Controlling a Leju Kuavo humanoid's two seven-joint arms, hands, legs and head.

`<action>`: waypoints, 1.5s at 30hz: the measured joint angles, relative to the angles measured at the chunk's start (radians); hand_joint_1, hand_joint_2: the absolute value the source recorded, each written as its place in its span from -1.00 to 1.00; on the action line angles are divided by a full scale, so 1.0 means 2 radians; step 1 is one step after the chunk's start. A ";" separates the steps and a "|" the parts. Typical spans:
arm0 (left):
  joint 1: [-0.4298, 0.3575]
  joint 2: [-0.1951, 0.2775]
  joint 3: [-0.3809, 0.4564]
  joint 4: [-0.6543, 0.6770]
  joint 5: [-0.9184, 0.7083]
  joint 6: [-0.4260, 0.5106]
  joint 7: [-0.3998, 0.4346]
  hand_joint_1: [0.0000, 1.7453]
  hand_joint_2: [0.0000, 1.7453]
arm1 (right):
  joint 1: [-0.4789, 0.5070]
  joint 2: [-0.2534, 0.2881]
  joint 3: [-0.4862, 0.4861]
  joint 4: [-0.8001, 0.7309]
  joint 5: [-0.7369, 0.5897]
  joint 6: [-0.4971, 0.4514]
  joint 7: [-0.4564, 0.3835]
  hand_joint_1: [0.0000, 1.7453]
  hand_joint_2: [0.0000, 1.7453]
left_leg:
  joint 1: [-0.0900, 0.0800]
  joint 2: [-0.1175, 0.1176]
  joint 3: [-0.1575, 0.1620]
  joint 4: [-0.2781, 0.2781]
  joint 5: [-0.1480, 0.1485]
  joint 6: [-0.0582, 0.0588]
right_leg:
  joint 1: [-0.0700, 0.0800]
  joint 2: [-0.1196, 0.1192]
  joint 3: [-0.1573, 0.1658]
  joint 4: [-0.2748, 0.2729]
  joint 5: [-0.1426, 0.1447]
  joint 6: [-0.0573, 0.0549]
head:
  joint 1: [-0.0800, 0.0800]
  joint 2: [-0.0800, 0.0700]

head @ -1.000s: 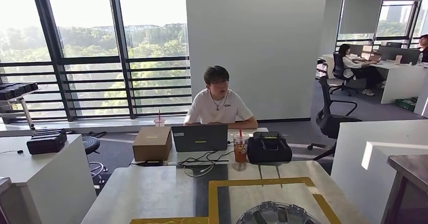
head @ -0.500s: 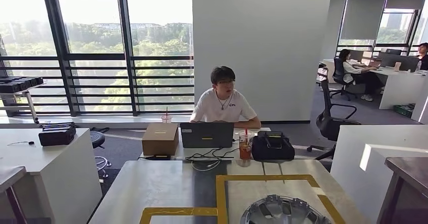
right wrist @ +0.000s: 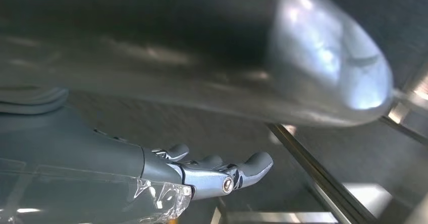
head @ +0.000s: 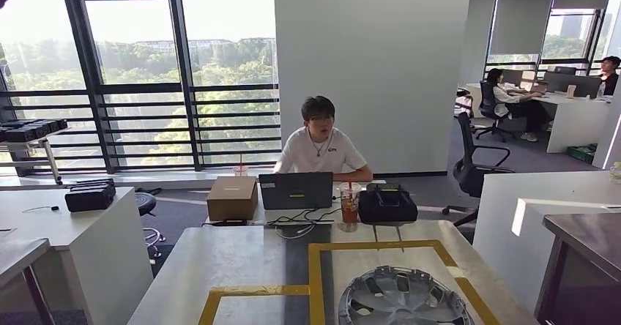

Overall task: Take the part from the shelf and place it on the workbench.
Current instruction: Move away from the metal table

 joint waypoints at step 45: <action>-0.001 0.017 -0.049 0.065 -0.066 0.038 -0.046 -1.00 -1.00 | -0.113 -0.084 -0.183 0.453 0.264 0.109 0.074 -1.00 -1.00 | 0.005 0.002 0.058 -0.069 0.029 0.021 | 0.003 0.002 -0.042 0.039 -0.001 0.017 | 0.003 0.000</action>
